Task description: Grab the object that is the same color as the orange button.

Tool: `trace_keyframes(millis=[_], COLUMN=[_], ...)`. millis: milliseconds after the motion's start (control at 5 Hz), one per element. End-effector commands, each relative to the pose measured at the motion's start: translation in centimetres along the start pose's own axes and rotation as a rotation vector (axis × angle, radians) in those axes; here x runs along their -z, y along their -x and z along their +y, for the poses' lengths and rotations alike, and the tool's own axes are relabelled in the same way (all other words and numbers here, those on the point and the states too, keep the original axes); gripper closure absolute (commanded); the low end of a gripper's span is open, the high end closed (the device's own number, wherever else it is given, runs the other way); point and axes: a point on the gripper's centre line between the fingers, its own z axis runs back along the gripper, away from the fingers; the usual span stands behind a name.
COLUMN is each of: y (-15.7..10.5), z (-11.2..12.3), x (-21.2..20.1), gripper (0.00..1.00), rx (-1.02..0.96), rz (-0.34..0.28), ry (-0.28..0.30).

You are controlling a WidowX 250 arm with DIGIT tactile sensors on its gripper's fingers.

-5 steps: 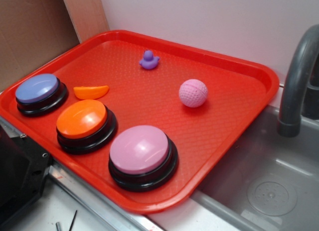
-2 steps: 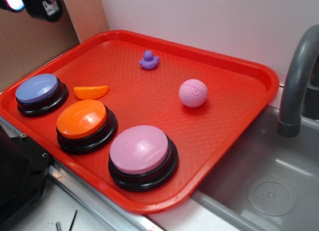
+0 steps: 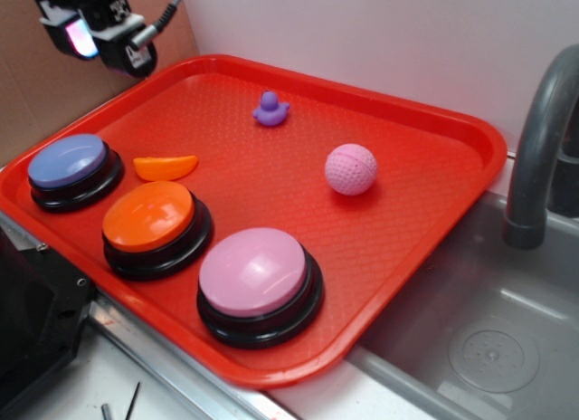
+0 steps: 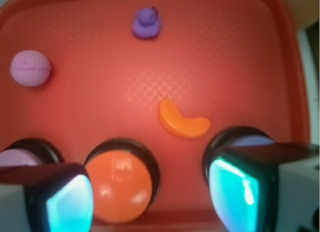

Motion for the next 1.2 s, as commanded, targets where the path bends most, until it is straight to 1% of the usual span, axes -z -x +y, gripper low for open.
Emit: trace_keyframes(millis=[0, 200, 600, 800, 1000], y=[-2.1, -2.4, -2.6, -2.2, -2.0], z=[1.7, 1.8, 3.4, 3.4, 3.0], x=[4.0, 5.4, 8.0, 9.0, 9.9], gripper=[0.00, 0.00, 0.00, 0.00, 0.00], rx=[0.029, 0.043, 0.028, 0.060, 0.097], rz=[0.026, 0.045, 0.102, 0.118, 0.120], ry=[-0.034, -0.073, -0.087, -0.093, -0.086])
